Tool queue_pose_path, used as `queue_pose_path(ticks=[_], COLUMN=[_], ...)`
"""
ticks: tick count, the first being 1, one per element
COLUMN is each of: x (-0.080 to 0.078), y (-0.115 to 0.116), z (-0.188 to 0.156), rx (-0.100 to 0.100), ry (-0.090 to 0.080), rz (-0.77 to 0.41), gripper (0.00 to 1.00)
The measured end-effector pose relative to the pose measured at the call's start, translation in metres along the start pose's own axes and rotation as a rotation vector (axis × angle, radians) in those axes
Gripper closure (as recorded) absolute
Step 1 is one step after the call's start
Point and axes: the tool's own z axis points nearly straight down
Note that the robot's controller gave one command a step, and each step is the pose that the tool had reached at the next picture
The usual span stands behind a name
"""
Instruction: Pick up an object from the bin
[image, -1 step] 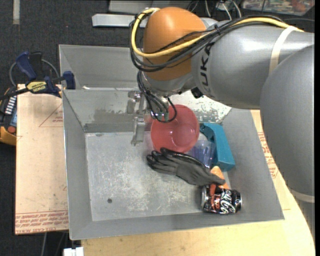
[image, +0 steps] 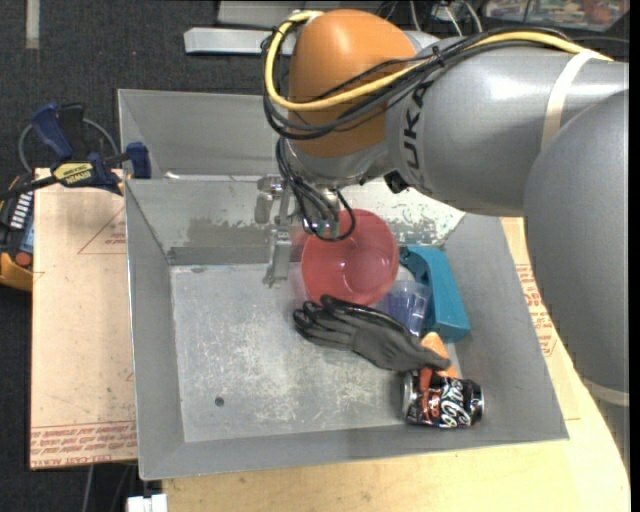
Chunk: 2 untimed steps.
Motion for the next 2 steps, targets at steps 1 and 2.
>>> queue_pose_path(ticks=[1,2], x=[-0.007,-0.007], y=[-0.016,-0.019], z=[0.131,0.154], rx=[-0.001,-0.002], ry=[0.000,-0.001], rz=[-0.150,-0.072], gripper=[0.00,0.00])
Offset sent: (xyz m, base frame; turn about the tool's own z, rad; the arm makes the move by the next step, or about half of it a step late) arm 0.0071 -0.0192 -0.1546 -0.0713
